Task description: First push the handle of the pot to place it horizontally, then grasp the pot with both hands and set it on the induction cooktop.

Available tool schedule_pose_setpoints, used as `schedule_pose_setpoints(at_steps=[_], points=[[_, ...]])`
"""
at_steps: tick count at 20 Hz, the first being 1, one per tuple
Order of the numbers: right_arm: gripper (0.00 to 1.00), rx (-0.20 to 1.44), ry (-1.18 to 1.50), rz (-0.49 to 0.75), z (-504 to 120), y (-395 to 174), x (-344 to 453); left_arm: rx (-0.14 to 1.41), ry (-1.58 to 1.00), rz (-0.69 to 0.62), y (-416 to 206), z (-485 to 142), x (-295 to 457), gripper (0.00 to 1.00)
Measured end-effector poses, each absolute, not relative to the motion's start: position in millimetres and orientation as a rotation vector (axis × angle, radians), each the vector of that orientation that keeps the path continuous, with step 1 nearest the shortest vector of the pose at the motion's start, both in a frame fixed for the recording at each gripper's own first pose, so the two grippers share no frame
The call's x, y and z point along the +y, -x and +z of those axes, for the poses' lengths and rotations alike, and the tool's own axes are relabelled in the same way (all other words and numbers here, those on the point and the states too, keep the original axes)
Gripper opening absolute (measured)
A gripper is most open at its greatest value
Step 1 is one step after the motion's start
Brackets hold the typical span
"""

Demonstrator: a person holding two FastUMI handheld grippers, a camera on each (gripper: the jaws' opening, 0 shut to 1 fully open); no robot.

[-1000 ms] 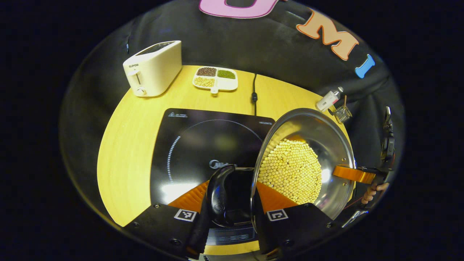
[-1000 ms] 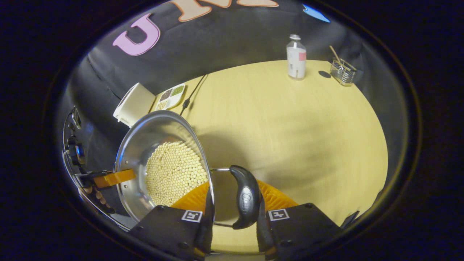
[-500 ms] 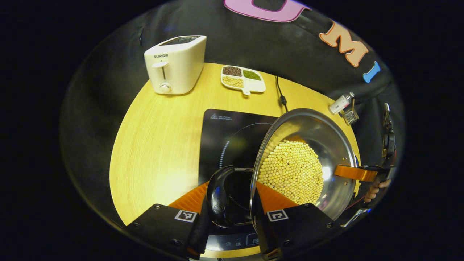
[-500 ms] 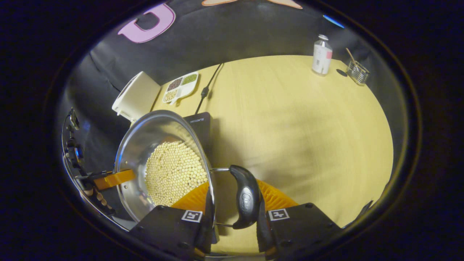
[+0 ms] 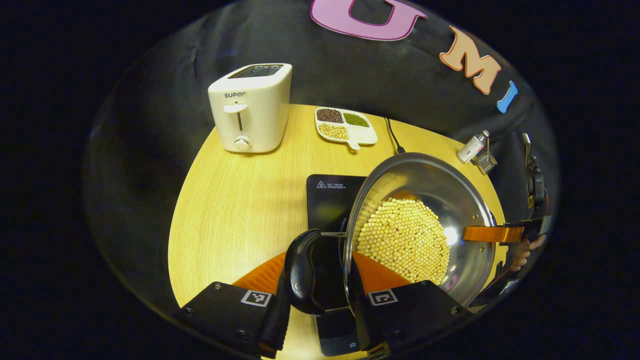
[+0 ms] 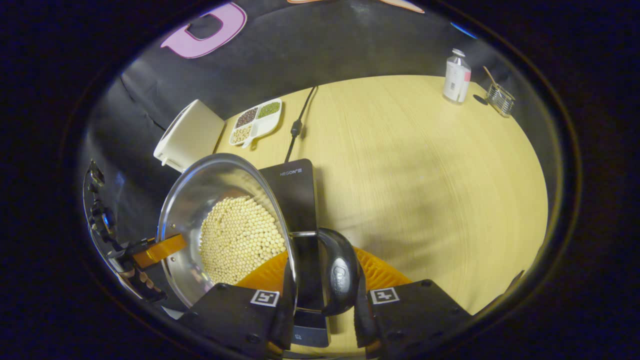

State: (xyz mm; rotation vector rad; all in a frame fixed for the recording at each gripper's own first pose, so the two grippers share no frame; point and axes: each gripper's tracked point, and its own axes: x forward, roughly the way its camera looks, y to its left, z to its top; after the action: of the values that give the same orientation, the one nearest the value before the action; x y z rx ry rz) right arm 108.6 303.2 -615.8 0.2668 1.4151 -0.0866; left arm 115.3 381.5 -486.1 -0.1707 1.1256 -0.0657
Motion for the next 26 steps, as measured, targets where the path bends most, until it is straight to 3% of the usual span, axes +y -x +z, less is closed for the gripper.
schedule_pose_setpoints(at_steps=[3,4,5,7,8,9,12,13,14,16,26], points=[[0.44,1.406,-0.27,-0.077,-617,-113,307,1.115,0.154,-0.042,-114,-484,384,0.58],[0.45,1.399,-0.271,-0.069,-617,-114,309,1.108,0.135,-0.031,-114,-486,386,0.63],[0.53,1.381,-0.263,-0.067,-618,-115,310,1.105,0.111,-0.018,-113,-488,387,0.66],[0.48,1.346,-0.246,-0.065,-614,-118,309,1.085,0.067,-0.001,-114,-485,392,0.76],[0.57,1.33,-0.234,-0.071,-615,-118,307,1.075,0.046,0.007,-115,-483,393,0.79],[0.53,1.324,-0.229,-0.07,-614,-119,306,1.038,0.029,0.014,-120,-477,395,0.79],[0.64,1.246,-0.234,-0.084,-602,-130,302,0.924,-0.013,0.019,-136,-452,400,0.8],[0.72,1.239,-0.243,-0.094,-599,-134,299,0.918,-0.021,0.02,-134,-450,398,0.82],[0.69,1.233,-0.253,-0.104,-596,-135,295,0.912,-0.027,0.028,-132,-448,399,0.82],[0.8,1.203,-0.268,-0.115,-584,-140,286,0.868,-0.025,0.052,-136,-435,400,0.82],[0.85,0.992,-0.278,-0.148,-503,-145,221,0.599,-0.043,0.081,-129,-329,356,0.82]])
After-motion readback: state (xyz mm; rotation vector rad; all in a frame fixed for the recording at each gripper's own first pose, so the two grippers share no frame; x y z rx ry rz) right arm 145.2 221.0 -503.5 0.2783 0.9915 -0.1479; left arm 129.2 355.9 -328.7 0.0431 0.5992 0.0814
